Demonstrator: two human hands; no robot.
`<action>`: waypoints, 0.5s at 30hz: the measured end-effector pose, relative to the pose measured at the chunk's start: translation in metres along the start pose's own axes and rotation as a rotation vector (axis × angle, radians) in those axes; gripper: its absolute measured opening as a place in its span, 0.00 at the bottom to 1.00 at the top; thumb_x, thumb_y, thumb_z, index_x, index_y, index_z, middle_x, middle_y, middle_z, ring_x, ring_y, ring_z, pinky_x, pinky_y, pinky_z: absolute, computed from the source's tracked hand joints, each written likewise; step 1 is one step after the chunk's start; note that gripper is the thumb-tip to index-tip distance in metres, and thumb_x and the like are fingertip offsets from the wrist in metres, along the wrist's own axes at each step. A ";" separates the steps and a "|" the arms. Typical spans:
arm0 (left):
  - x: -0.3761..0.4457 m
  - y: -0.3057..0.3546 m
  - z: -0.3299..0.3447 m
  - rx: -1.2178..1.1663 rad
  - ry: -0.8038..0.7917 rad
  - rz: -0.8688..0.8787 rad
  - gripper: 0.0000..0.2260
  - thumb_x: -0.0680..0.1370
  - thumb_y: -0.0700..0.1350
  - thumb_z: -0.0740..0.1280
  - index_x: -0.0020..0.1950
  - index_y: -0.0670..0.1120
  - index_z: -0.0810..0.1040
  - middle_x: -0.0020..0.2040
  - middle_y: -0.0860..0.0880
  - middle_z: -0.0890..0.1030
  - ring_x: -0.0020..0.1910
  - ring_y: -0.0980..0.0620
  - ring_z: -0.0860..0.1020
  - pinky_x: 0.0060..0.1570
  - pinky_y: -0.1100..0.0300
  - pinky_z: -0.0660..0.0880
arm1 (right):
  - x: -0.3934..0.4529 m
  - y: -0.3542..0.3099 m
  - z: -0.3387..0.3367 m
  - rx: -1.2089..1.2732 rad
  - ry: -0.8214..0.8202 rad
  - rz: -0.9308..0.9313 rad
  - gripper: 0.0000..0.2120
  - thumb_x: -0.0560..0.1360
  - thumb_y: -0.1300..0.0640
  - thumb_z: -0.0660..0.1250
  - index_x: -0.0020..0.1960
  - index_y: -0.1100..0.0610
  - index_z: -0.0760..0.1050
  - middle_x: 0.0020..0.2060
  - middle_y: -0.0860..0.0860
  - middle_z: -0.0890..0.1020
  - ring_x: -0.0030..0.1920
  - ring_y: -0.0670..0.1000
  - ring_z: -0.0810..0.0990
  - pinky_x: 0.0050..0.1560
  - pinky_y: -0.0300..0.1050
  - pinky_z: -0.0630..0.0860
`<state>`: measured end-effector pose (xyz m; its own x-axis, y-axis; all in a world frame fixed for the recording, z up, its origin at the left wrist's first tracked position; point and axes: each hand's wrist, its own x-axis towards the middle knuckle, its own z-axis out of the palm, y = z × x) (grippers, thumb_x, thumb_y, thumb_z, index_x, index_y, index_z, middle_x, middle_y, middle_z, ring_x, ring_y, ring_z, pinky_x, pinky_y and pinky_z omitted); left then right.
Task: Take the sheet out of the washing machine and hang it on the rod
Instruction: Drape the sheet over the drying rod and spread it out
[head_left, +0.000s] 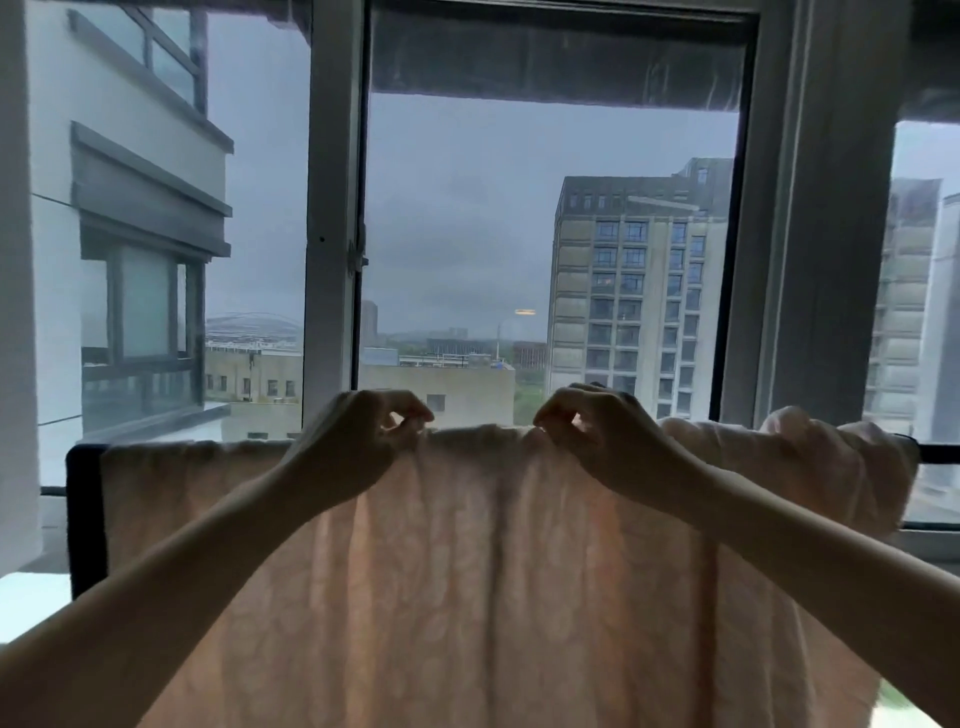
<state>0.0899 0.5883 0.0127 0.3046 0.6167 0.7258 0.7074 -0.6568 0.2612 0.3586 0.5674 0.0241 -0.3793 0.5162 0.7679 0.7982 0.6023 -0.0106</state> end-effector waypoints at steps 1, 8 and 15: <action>0.001 0.006 0.004 0.019 -0.015 0.037 0.06 0.78 0.47 0.66 0.53 0.54 0.81 0.49 0.58 0.81 0.46 0.59 0.80 0.49 0.57 0.78 | -0.002 0.004 -0.006 0.013 0.001 0.034 0.06 0.77 0.60 0.65 0.50 0.53 0.80 0.43 0.45 0.82 0.46 0.44 0.78 0.50 0.41 0.75; 0.020 0.046 0.037 0.035 -0.117 0.194 0.12 0.78 0.55 0.65 0.58 0.54 0.80 0.52 0.57 0.81 0.48 0.59 0.80 0.49 0.54 0.78 | -0.022 0.032 -0.033 -0.114 -0.132 0.184 0.07 0.76 0.56 0.66 0.53 0.55 0.80 0.48 0.49 0.83 0.46 0.44 0.79 0.53 0.40 0.77; 0.035 0.061 0.055 0.015 0.015 0.045 0.12 0.75 0.59 0.66 0.46 0.53 0.83 0.46 0.53 0.84 0.46 0.52 0.81 0.47 0.54 0.77 | -0.028 0.034 -0.031 -0.109 0.008 0.163 0.05 0.76 0.60 0.68 0.50 0.57 0.81 0.43 0.50 0.84 0.42 0.43 0.80 0.50 0.30 0.74</action>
<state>0.1790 0.5939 0.0187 0.3271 0.5801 0.7460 0.7024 -0.6774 0.2187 0.4107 0.5545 0.0226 -0.2372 0.5963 0.7669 0.8948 0.4416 -0.0666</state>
